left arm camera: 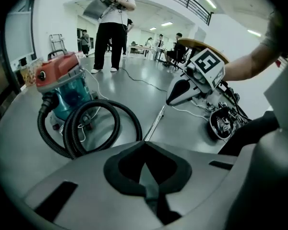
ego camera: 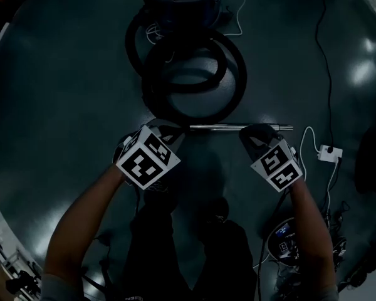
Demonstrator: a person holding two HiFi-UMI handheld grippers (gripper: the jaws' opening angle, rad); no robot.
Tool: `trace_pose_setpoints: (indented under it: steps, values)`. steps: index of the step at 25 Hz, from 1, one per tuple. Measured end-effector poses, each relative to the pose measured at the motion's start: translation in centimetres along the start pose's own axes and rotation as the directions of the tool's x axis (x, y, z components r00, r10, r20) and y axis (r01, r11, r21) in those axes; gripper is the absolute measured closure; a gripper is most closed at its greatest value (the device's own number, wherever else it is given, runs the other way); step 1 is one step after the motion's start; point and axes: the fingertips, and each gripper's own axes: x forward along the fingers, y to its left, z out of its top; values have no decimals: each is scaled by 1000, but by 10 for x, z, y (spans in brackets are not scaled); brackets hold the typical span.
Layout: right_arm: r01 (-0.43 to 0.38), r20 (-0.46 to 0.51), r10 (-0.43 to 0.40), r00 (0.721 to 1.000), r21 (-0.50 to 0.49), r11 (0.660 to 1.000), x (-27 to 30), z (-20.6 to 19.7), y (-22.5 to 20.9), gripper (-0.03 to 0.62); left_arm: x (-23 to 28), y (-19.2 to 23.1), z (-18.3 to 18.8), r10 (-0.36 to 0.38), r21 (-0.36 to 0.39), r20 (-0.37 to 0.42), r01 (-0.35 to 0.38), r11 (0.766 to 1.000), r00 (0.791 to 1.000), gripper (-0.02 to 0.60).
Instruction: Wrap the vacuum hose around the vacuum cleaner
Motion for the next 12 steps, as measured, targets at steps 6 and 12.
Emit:
trace_pose_setpoints:
  steps: [6, 12]
  values:
    - [-20, 81, 13, 997, 88, 996, -83, 81, 42, 588, -101, -42, 40, -3, -147, 92, 17, 989, 996, 574]
    - [-38, 172, 15, 985, 133, 990, -169, 152, 87, 588, -208, -89, 70, 81, -257, 199, -28, 966, 977, 575]
